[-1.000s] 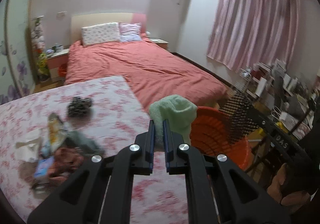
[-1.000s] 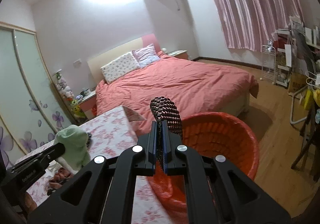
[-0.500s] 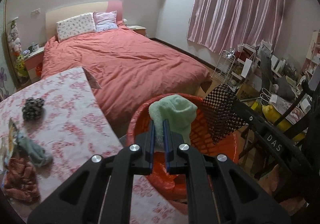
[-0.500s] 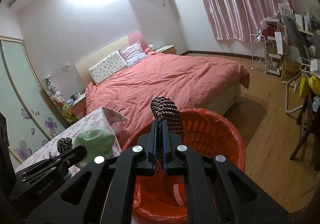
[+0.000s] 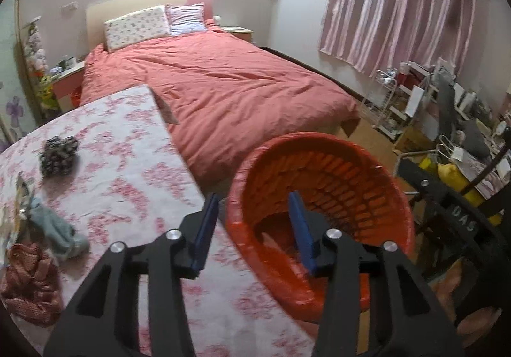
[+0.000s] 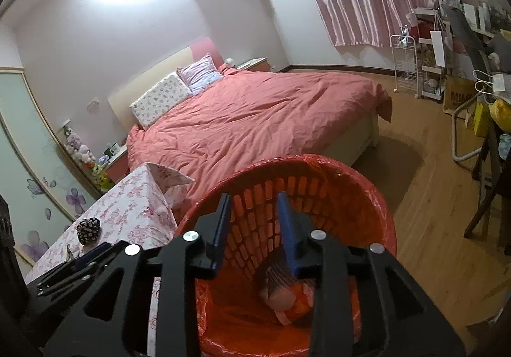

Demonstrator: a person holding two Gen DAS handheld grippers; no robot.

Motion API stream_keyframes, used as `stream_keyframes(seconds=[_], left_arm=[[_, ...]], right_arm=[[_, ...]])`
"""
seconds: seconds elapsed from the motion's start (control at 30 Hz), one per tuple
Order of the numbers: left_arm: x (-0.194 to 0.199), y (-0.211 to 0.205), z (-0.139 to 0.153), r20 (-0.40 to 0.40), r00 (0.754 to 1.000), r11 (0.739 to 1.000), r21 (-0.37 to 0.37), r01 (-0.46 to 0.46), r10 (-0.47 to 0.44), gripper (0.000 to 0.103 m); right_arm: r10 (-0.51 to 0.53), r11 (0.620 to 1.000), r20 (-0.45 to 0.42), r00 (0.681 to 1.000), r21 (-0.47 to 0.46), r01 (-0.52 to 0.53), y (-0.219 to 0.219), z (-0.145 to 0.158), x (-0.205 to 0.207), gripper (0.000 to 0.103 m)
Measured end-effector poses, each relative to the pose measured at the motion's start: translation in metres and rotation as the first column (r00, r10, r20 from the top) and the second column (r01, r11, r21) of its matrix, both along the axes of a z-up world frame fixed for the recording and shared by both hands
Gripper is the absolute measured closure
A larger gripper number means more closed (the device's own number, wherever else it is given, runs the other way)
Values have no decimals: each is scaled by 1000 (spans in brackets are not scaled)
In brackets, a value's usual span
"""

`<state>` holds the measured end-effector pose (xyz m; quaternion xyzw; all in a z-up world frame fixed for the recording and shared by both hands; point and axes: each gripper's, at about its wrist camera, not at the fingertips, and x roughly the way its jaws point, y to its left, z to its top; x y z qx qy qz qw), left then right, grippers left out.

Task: Collect trash
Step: 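Carry mesh cloth and green towel over the orange basket and open both tools, then move both open tools back over the remaining items on the bed, then grasp the brown plaid cloth with the right tool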

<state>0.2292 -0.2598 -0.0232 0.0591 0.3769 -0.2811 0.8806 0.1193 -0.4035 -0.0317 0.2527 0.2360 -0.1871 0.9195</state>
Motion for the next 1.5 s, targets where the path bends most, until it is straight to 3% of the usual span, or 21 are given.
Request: stream_keyframes(seconds=[0.07,0.27,0.6,0.8,1.0,1.23,1.37,1.5], left_arm=[[0,9,1,5,1000,1000,6,-19,19,52],[-6,41,10,40,996,996,24,-80,79,45],[-12,113,24,88,977,980,33,-197,193,41],[-8,164,26,96,953,956,37,-292,288,40],[-4,231,25,101,906,908,46,-416,410,35],[-5,302,19,113,842,842,62,-536,528,25],[-7,334,14,121,811,811,62,-582,573,21],[-11,362,8,128,784,784,64,-618,608,18]], right_arm=[[-1,1000,-2,1000,-11,1,4,4,2,60],[27,998,-10,1000,-61,-28,25,16,4,53],[107,987,-21,994,-115,-109,68,31,11,52],[196,971,-44,980,-134,-200,104,34,22,51],[298,943,-75,952,-133,-305,149,32,36,51],[443,883,-125,888,-110,-456,220,22,58,46],[488,856,-146,861,-114,-504,254,17,67,32],[521,840,-150,840,-81,-536,282,12,76,32]])
